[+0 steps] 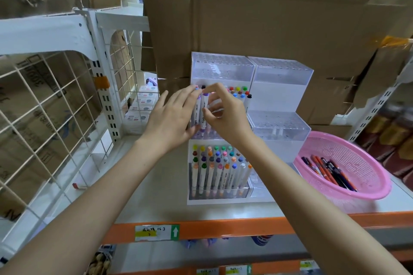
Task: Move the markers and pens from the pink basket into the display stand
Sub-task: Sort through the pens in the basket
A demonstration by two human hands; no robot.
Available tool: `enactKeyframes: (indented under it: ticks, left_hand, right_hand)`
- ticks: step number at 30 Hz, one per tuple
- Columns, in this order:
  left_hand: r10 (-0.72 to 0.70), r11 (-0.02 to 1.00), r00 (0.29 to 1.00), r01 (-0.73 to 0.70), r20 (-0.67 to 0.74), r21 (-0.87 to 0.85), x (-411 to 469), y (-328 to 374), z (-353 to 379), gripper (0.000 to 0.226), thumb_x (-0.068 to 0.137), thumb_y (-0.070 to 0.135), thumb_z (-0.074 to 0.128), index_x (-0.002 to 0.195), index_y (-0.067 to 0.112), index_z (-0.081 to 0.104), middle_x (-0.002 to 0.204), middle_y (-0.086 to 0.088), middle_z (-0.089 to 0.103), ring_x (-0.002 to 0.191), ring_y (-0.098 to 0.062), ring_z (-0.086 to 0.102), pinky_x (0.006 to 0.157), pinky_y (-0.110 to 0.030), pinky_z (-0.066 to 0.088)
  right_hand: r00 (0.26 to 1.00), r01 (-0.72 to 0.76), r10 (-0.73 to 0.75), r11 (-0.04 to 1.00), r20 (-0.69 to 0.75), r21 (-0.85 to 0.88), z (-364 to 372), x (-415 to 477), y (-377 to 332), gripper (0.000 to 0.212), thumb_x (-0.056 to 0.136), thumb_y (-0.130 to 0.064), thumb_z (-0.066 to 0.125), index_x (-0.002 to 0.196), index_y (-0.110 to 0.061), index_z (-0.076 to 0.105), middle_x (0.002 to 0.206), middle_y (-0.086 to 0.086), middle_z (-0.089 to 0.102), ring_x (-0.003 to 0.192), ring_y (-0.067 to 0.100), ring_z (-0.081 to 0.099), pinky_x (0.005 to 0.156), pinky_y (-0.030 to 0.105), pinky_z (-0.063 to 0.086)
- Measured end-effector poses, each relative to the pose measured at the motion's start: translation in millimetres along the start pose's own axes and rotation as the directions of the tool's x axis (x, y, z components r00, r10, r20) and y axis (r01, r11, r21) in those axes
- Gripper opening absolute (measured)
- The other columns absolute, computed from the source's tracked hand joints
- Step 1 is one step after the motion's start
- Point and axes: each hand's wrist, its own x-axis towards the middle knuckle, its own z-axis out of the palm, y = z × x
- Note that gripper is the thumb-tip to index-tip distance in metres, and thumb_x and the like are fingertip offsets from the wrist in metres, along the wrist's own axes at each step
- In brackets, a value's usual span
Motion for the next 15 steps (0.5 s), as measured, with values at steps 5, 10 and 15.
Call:
enactKeyframes:
  ticks: [5, 10, 15]
  left_hand:
    - [0.004, 1.0, 1.0, -0.004, 0.016, -0.003, 0.2, -2.3, -0.1, 0.09, 0.082, 0.039, 0.068, 0.151, 0.018, 0.014, 0.159, 0.002, 0.018, 0.144, -0.016, 0.022, 0.117, -0.044, 0.013]
    - [0.008, 1.0, 1.0, -0.008, 0.021, -0.002, 1.6, -4.3, -1.7, 0.091, 0.083, 0.043, 0.067, 0.152, 0.02, 0.013, 0.158, 0.003, 0.018, 0.144, -0.015, 0.021, 0.118, -0.045, 0.011]
    - [-0.009, 1.0, 1.0, 0.009, 0.014, -0.015, 0.5, -7.3, -1.4, 0.091, 0.082, 0.049, 0.066, 0.152, 0.021, 0.014, 0.157, 0.003, 0.022, 0.143, -0.016, 0.024, 0.118, -0.046, 0.014]
  right_hand:
    - [1.0, 0.005, -0.005, 1.0, 0.006, -0.001, 1.9, -0.7, 2.8, 0.031, 0.084, -0.002, 0.069, 0.11, -0.009, 0.055, 0.074, -0.009, 0.056, 0.064, 0.01, 0.064, 0.061, 0.019, 0.056]
    - [1.0, 0.001, 0.0, 0.999, 0.018, -0.045, 4.0, -4.1, 8.3, 0.036, 0.083, -0.005, 0.071, 0.113, -0.012, 0.053, 0.074, 0.001, 0.059, 0.063, 0.014, 0.063, 0.064, 0.032, 0.057]
    - [0.999, -0.018, 0.021, 0.998, 0.044, -0.068, 2.6, -6.3, 8.9, 0.036, 0.085, -0.01, 0.071, 0.116, -0.012, 0.053, 0.081, 0.003, 0.06, 0.067, 0.016, 0.062, 0.066, 0.035, 0.058]
